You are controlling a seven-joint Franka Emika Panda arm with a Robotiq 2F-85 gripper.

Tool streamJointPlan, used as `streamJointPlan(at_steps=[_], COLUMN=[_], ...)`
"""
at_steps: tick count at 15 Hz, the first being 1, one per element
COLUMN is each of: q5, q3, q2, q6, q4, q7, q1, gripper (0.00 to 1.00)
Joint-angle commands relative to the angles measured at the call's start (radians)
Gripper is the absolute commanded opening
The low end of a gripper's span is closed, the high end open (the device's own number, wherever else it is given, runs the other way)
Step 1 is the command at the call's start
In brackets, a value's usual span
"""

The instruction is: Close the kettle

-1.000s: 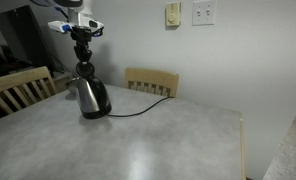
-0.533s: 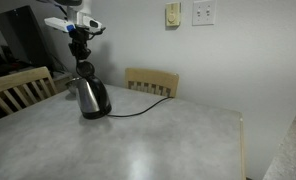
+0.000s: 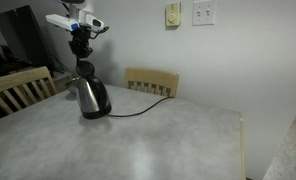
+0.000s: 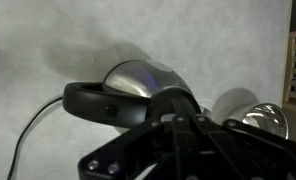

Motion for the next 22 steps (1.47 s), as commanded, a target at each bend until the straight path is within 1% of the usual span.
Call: streamJointPlan(at_steps=[1, 8, 17, 22], q5=[0.026, 0.044, 0.038, 0.037], q3=[0.013, 0.016, 0.042, 0.052], q2=[0.044, 0.137, 0.271, 0.326], q6=[-0.042, -0.128, -0.281, -0.344], q4=[0.066, 0.169, 0.354, 0.439], q7=[-0.022, -0.006, -0.01, -0.007], q1=[-0.032, -0.047, -0.035, -0.033], gripper=[0.0, 0.0, 0.0, 0.0])
